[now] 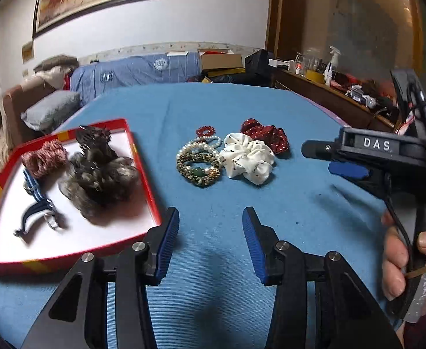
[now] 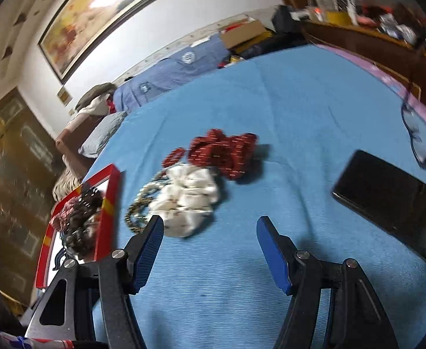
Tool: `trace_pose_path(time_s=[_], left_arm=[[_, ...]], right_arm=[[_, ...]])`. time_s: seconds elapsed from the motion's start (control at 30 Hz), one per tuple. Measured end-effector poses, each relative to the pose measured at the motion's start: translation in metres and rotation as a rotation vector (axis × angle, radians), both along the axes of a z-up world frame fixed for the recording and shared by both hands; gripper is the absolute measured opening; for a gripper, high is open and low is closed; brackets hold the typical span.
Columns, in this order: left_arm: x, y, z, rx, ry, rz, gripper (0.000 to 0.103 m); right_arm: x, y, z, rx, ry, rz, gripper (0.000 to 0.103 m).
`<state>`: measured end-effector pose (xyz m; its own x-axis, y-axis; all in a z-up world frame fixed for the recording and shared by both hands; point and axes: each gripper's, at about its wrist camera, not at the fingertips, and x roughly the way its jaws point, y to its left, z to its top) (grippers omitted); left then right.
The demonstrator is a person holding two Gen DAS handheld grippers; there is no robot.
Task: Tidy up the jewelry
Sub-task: 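Open both tools to drop the scrunchies into the tray and withdraw, then grasp the white floral scrunchie with the left tool while the right tool grasps the red polka-dot scrunchie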
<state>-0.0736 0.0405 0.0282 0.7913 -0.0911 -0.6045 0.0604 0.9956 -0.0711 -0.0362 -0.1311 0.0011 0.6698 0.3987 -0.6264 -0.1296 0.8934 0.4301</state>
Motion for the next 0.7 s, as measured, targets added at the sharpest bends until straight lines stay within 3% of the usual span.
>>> trace_pose_path(time_s=[0.2,0.33,0.5,0.7], left_arm=[[0.008,0.001,-0.006,-0.013,0.051,0.013,0.047],[0.013,-0.003,0.001,0.001,0.043,-0.007,0.048],[0.039,-0.004,0.024,-0.061,0.056,-0.045,0.068],[0.060,-0.011,0.031,-0.052,0.069,-0.064,0.070]], right_arm=[[0.016,-0.018,-0.002,0.027,0.019,-0.020,0.071],[0.042,-0.020,0.001,0.029,0.044,-0.040,0.078],[0.085,-0.013,0.005,0.064,0.092,-0.052,0.085],[0.131,0.006,-0.017,0.057,0.177,-0.020,0.088]])
